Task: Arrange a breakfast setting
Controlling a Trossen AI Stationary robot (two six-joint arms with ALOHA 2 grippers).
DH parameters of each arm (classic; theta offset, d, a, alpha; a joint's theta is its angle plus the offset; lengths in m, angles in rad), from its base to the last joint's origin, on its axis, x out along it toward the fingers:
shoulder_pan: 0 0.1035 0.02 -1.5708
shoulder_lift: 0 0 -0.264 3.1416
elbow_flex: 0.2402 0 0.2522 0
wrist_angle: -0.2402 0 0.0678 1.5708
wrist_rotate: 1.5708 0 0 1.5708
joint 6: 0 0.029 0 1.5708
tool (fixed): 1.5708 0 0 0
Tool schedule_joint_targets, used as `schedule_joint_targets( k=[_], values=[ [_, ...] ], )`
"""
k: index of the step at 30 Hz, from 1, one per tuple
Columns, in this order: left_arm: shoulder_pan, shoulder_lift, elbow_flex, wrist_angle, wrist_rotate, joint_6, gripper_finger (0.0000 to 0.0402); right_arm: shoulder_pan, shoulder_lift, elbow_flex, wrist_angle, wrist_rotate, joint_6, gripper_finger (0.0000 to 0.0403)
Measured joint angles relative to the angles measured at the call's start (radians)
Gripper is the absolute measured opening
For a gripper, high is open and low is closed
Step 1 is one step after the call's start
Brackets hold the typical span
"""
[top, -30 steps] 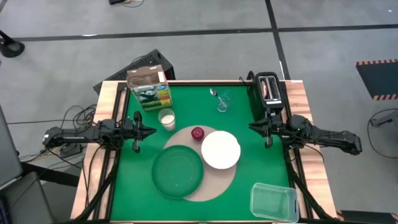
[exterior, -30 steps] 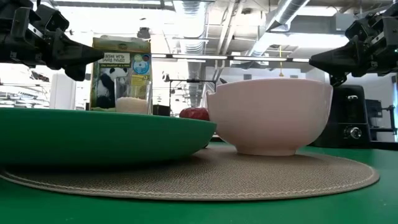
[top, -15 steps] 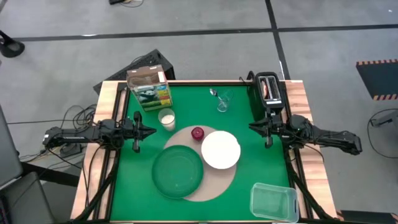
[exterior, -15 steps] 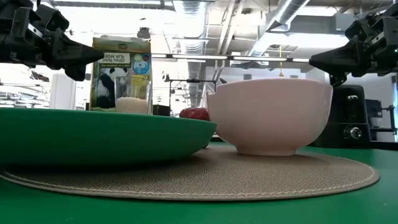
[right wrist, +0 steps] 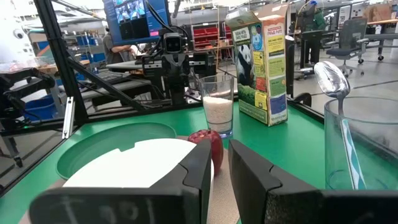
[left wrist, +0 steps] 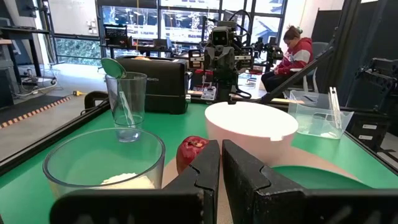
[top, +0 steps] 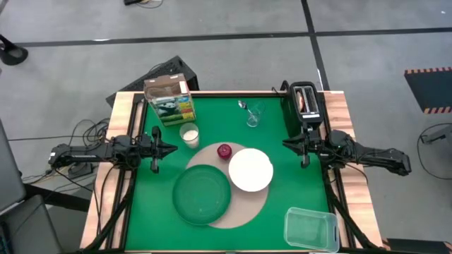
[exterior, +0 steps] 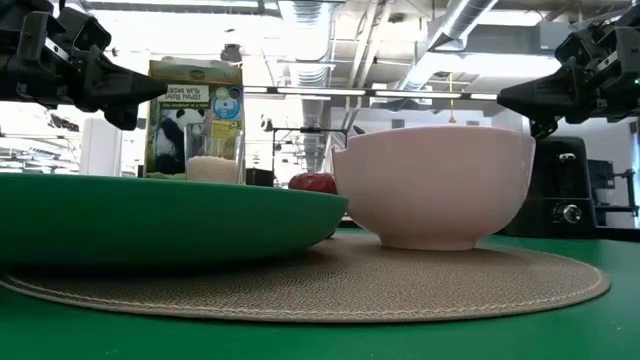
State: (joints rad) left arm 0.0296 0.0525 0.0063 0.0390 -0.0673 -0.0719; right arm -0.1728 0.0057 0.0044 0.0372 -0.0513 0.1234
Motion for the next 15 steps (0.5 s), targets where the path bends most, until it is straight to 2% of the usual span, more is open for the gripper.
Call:
schedule_joint_targets(
  k=[10, 15],
  values=[
    [0.000, 0.000, 0.000, 0.003, 0.000, -0.015, 0.0009, 0.000, 0.000, 0.000, 0.000, 0.000, 0.000, 0.0086],
    [0.000, 0.000, 0.000, 0.104, -0.008, 0.032, 0.0009, 0.000, 0.000, 0.000, 0.000, 0.000, 0.000, 0.0086]
  ],
)
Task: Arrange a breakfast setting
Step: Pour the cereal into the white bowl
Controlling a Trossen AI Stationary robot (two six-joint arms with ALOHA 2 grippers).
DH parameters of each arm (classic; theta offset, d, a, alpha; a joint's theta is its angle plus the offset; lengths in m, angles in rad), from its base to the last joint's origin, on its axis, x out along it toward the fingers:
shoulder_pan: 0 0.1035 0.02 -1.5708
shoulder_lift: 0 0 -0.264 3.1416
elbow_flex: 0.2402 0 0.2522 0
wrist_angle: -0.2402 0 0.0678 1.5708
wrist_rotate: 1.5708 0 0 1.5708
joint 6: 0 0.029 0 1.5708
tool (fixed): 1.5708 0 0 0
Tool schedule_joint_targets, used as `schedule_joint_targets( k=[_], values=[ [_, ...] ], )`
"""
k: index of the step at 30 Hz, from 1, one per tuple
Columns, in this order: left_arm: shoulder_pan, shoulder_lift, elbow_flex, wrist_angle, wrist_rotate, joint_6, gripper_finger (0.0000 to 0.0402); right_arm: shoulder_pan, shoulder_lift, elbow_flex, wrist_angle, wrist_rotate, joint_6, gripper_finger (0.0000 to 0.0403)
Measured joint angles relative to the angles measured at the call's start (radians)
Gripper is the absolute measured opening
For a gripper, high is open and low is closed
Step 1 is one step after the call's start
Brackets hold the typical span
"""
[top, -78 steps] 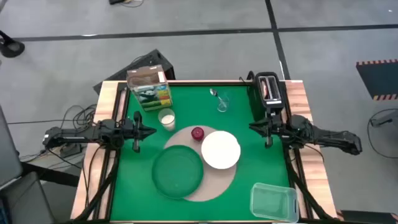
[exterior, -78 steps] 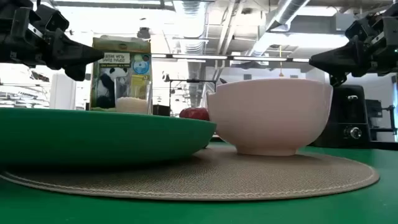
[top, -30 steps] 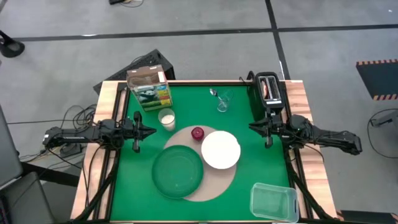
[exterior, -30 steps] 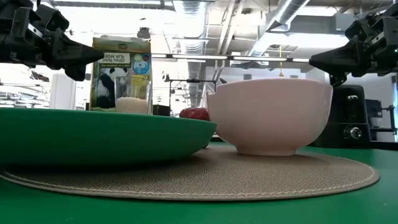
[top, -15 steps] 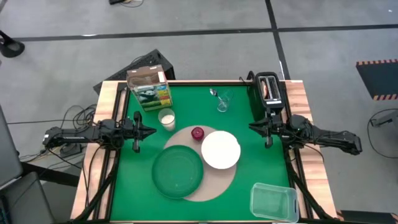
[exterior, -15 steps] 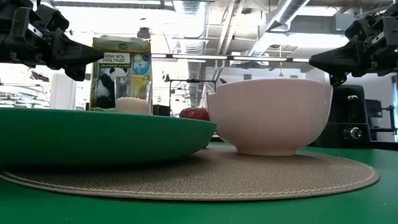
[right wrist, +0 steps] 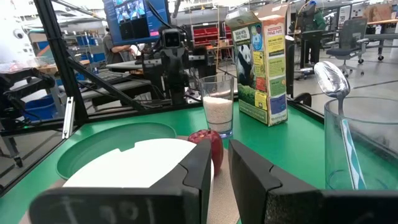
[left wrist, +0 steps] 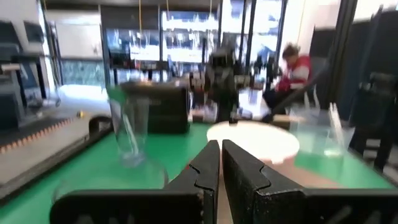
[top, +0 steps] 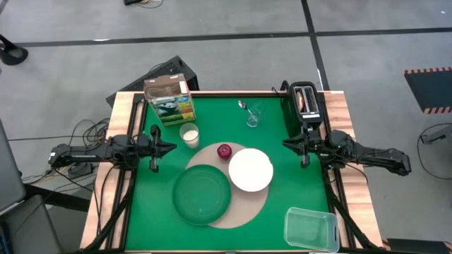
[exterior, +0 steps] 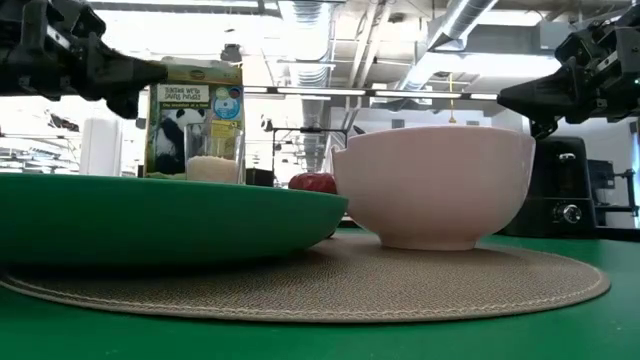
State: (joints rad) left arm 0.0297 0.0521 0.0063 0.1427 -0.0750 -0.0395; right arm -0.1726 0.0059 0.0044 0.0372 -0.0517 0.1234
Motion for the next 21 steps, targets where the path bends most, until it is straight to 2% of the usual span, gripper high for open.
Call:
schedule_joint_targets(
  k=[5, 9, 14, 17, 21],
  values=[
    [0.000, 0.000, 0.000, 0.117, -0.012, -0.066, 0.0009, 0.000, 0.000, 0.000, 0.000, 0.000, 0.000, 0.0086],
    [0.000, 0.000, 0.000, 0.183, -0.114, -0.083, 0.0009, -0.001, 0.000, 0.000, 0.015, 0.000, 0.013, 0.0086],
    [0.001, 0.000, 0.000, 0.187, -0.157, -0.079, 0.0009, 0.000, -0.001, 0.000, 0.026, -0.001, 0.141, 0.0086],
    [0.001, 0.006, 0.016, 0.172, -0.201, -0.086, 0.0007, 0.000, -0.001, 0.000, 0.028, 0.000, 0.141, 0.0086],
    [0.001, 0.050, 0.090, 0.190, -0.203, -0.055, 0.0001, -0.008, 0.000, 0.000, 0.047, 0.015, 0.084, 0.0086]
  ],
)
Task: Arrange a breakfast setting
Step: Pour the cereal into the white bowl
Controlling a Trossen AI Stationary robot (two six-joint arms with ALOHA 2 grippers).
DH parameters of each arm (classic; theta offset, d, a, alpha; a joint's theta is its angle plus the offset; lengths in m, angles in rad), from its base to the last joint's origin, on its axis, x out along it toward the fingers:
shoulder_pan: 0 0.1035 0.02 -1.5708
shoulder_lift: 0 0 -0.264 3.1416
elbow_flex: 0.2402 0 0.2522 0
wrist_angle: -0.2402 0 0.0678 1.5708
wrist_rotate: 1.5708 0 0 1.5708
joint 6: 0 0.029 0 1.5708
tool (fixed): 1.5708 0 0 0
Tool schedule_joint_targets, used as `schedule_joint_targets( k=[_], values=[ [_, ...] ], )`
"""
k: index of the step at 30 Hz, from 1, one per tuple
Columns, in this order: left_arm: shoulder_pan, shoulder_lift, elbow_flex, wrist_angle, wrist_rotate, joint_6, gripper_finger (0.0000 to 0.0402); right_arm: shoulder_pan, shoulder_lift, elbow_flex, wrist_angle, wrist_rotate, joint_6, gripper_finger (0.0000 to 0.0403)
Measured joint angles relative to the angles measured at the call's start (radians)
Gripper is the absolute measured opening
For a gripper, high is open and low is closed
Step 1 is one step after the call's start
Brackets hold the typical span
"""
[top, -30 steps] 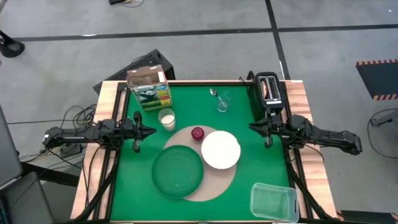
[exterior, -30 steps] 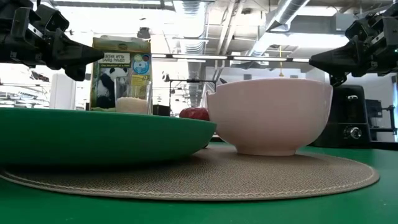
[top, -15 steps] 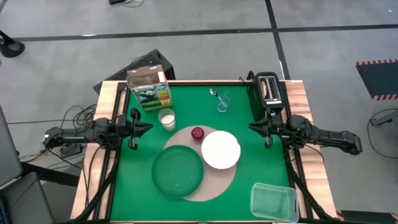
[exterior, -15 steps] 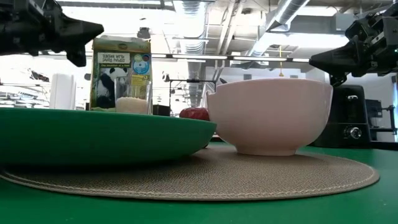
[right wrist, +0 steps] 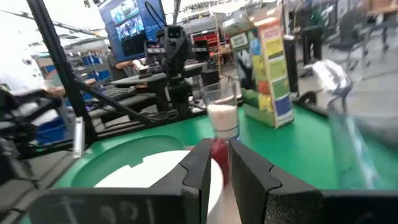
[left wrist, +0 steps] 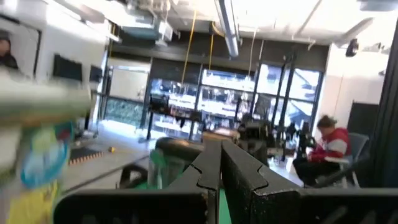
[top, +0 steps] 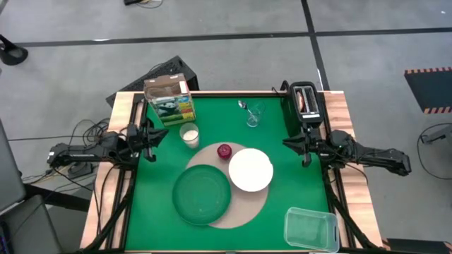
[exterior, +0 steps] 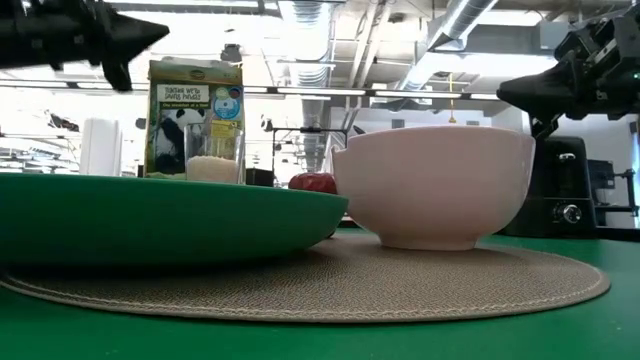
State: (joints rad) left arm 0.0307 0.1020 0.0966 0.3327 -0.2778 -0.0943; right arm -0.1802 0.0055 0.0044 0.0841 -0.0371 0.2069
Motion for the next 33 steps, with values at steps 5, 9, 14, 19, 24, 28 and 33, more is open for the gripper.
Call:
schedule_joint_targets(
  k=[5, 9, 14, 19, 24, 28, 33],
  values=[
    [0.000, 0.091, 0.084, -0.015, -0.023, 0.069, 0.0000, -0.015, 0.000, 0.000, 0.034, 0.051, -0.053, 0.0086],
    [0.000, 0.139, 0.140, 0.000, -0.035, 0.146, 0.0000, -0.030, 0.000, 0.000, 0.037, 0.089, -0.060, 0.0086],
    [0.002, 0.173, 0.237, -0.050, -0.161, 0.217, 0.0024, -0.056, 0.000, 0.000, 0.036, 0.095, -0.061, 0.0086],
    [0.003, 0.245, 0.371, -0.222, -0.259, 0.226, 0.0099, -0.082, 0.000, 0.000, 0.037, 0.095, -0.061, 0.0086],
    [0.010, 0.358, 0.537, -0.451, -0.383, 0.174, 0.0187, -0.101, 0.000, 0.000, 0.041, 0.093, -0.062, 0.0086],
    [0.060, 0.464, 0.688, -0.639, -0.390, 0.102, 0.0245, -0.105, 0.000, 0.000, 0.041, 0.092, -0.063, 0.0086],
    [0.170, 0.592, 0.845, -0.828, -0.334, 0.045, 0.0287, -0.104, 0.000, 0.000, 0.039, 0.090, -0.063, 0.0086]
  ],
)
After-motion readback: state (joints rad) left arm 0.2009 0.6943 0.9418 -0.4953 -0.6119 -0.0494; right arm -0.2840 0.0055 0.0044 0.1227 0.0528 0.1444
